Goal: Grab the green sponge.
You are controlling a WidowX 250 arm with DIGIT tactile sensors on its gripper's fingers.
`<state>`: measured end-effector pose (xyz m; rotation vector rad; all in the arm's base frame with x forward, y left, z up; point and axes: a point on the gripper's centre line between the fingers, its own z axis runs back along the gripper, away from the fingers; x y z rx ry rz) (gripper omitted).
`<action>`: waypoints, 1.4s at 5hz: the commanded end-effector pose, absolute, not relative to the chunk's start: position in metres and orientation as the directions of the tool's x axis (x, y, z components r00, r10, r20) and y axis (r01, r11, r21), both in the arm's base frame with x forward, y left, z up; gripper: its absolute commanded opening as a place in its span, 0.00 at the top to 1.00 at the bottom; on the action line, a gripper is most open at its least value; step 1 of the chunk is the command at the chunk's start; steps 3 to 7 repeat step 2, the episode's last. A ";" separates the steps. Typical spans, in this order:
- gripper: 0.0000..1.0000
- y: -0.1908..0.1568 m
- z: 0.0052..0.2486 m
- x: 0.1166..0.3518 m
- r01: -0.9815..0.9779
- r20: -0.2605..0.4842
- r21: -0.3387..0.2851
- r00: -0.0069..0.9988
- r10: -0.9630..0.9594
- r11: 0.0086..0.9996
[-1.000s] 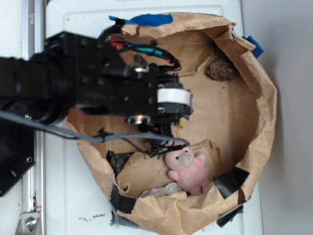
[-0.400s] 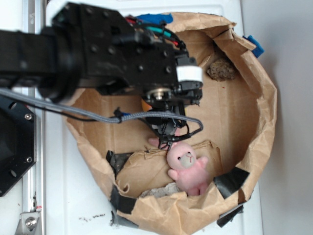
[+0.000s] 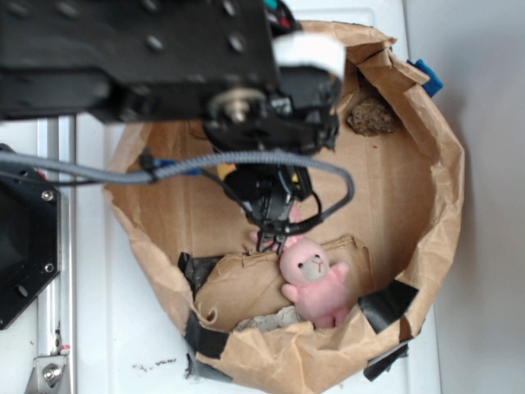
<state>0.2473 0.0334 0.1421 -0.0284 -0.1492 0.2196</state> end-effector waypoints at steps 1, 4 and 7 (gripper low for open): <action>1.00 0.014 0.168 0.246 -0.202 0.206 -0.056 0.956 0.209 0.978; 1.00 0.011 0.162 0.247 -0.178 0.184 -0.031 0.966 0.180 0.984; 1.00 0.011 0.162 0.247 -0.178 0.184 -0.031 0.966 0.180 0.984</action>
